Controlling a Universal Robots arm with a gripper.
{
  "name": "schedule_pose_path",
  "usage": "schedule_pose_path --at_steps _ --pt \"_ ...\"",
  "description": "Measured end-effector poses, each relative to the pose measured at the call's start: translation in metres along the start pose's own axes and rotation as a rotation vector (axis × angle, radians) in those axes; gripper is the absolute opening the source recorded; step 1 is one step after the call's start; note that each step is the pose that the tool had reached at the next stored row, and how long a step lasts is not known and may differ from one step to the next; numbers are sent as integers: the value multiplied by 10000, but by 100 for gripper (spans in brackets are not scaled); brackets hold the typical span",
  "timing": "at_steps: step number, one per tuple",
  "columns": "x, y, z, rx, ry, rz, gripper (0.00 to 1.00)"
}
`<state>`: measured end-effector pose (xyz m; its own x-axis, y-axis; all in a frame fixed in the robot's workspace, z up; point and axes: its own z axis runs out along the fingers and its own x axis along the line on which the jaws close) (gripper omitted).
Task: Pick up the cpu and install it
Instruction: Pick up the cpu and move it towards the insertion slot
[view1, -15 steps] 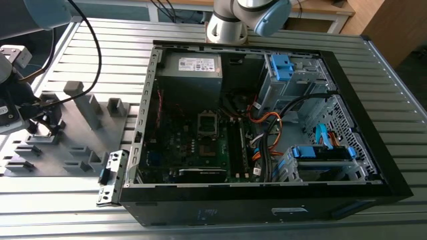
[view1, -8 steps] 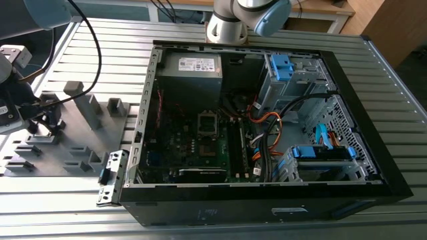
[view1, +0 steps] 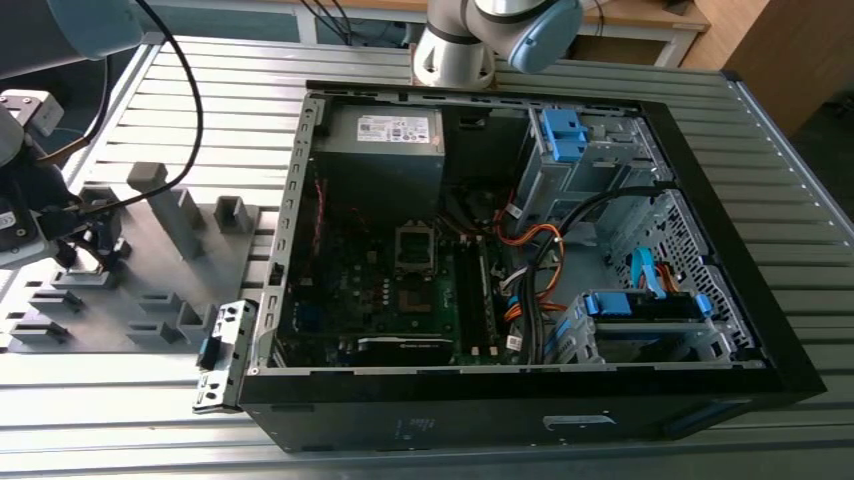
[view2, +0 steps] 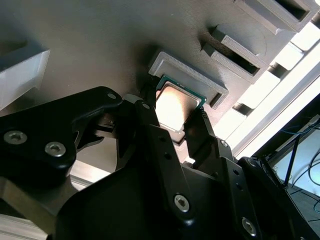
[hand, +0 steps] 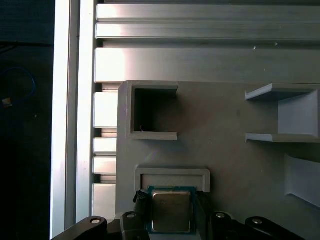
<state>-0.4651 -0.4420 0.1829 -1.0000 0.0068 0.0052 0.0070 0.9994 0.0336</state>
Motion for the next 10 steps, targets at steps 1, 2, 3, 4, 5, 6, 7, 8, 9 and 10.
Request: schedule_pose_path --at_steps 1,2,3,4,5,6,7,8,9,10 --pt "0 0 0 0 0 0 47" --pt "0 0 0 0 -1 0 47" --pt "0 0 -1 0 0 0 47" --pt "0 0 -1 0 -1 0 47" --pt "0 0 -1 0 0 0 47" --pt "0 0 -1 0 0 0 47" --pt "0 0 -1 0 0 0 47" --pt "0 0 -2 0 0 0 47" --pt "0 0 -2 0 0 0 47" --pt "0 0 -2 0 0 0 47"
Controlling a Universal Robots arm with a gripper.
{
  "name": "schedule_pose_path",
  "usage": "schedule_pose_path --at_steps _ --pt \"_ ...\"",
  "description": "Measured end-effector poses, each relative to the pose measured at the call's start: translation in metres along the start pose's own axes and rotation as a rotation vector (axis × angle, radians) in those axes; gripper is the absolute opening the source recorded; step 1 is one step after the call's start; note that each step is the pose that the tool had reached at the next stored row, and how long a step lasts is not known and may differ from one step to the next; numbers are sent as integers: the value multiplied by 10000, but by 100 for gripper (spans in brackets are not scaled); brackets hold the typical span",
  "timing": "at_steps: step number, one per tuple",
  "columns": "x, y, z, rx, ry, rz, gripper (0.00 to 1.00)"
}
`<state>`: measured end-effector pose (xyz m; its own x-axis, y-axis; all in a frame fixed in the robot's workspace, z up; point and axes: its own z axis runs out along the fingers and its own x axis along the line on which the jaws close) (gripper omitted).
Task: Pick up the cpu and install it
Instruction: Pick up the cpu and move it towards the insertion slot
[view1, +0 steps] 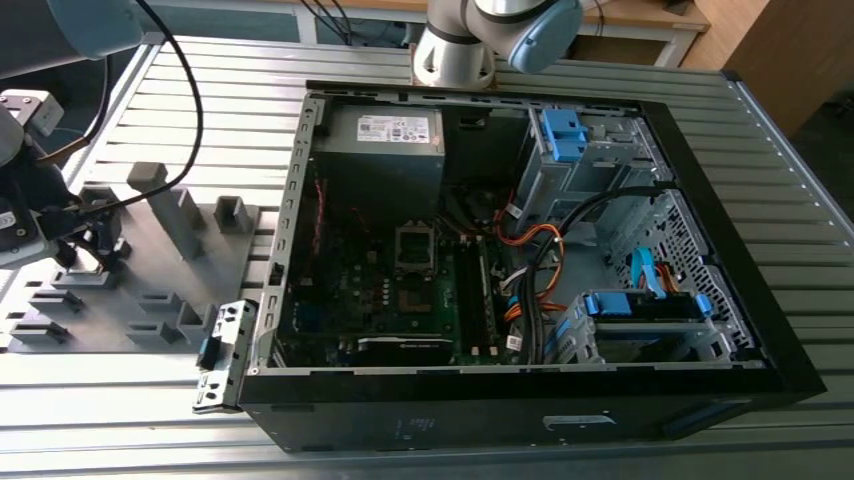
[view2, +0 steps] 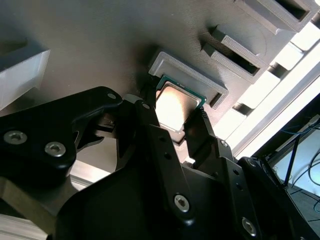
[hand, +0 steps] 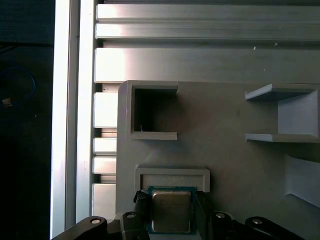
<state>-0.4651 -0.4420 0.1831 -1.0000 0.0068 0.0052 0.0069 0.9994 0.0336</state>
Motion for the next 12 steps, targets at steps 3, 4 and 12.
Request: schedule_pose_path --at_steps 3,4,12 --pt "0 0 -5 1 2 0 47" --pt "0 0 -10 2 3 0 47" --pt "0 1 -11 -4 0 0 47"
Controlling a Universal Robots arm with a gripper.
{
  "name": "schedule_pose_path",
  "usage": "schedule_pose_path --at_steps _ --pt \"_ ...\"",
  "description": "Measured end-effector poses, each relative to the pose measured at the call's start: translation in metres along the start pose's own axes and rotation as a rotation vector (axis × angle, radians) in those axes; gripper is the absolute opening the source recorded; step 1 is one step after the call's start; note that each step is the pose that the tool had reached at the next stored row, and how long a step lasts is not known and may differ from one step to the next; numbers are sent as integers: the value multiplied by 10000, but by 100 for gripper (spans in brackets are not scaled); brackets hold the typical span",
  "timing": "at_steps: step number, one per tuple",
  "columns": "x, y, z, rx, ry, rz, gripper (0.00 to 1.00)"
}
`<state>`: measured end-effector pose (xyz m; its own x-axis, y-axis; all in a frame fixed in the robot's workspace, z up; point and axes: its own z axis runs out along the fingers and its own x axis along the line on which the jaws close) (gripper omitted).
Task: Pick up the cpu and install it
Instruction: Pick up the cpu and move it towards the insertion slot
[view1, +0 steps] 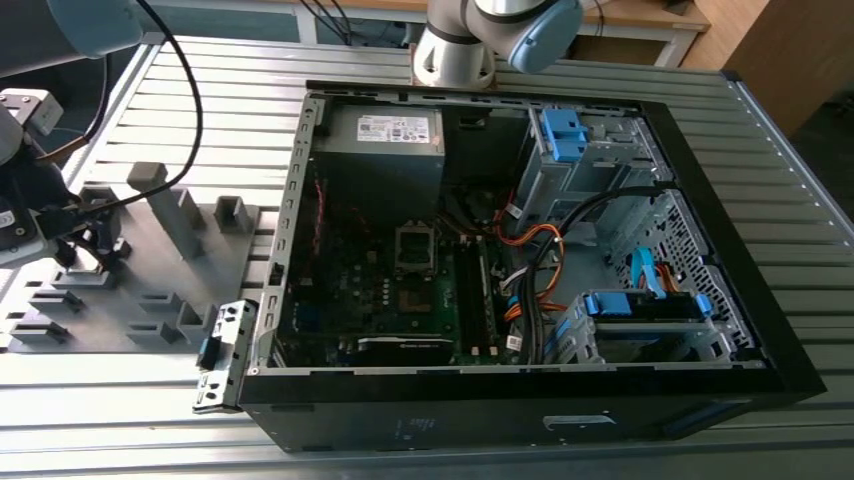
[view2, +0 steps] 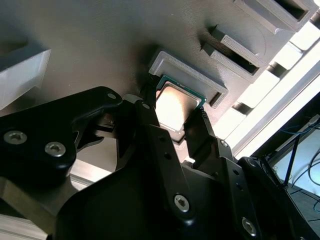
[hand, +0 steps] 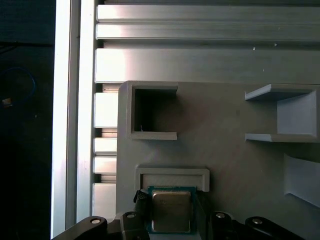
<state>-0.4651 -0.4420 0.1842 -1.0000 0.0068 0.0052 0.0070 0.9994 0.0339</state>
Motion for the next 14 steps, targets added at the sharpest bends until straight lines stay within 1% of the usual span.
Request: schedule_pose_path --at_steps 2,6,10,14 --pt "0 0 -4 1 1 0 47" --pt "0 1 -36 0 0 0 47" --pt "1 3 -97 0 1 0 47" --pt "1 6 -178 0 0 0 47"
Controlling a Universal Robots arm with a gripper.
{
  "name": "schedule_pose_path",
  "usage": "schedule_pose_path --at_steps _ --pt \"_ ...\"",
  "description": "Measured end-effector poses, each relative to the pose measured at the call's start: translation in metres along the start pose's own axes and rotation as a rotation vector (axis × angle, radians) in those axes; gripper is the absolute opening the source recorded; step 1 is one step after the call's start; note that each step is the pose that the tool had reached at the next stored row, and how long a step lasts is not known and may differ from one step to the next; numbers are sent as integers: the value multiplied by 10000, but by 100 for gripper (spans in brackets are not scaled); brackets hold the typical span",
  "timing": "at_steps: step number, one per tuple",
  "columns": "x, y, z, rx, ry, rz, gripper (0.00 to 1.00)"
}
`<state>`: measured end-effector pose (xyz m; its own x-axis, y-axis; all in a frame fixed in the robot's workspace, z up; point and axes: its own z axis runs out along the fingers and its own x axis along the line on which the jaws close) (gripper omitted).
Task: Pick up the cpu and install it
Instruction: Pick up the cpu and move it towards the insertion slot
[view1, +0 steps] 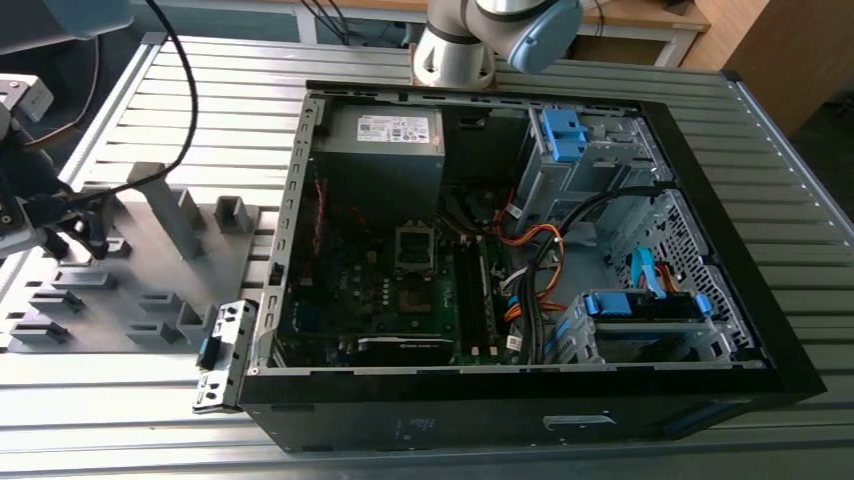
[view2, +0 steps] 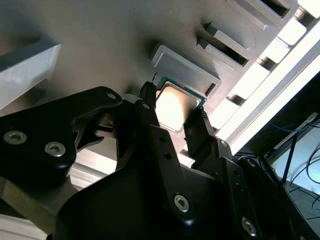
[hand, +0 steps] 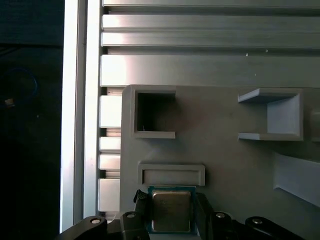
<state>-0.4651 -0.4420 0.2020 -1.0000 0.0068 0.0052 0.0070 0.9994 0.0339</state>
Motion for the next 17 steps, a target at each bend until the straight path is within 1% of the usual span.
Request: schedule_pose_path --at_steps 7,17 --pt "-1 6 -167 0 0 0 47" --pt "-5 15 -449 0 1 0 47"
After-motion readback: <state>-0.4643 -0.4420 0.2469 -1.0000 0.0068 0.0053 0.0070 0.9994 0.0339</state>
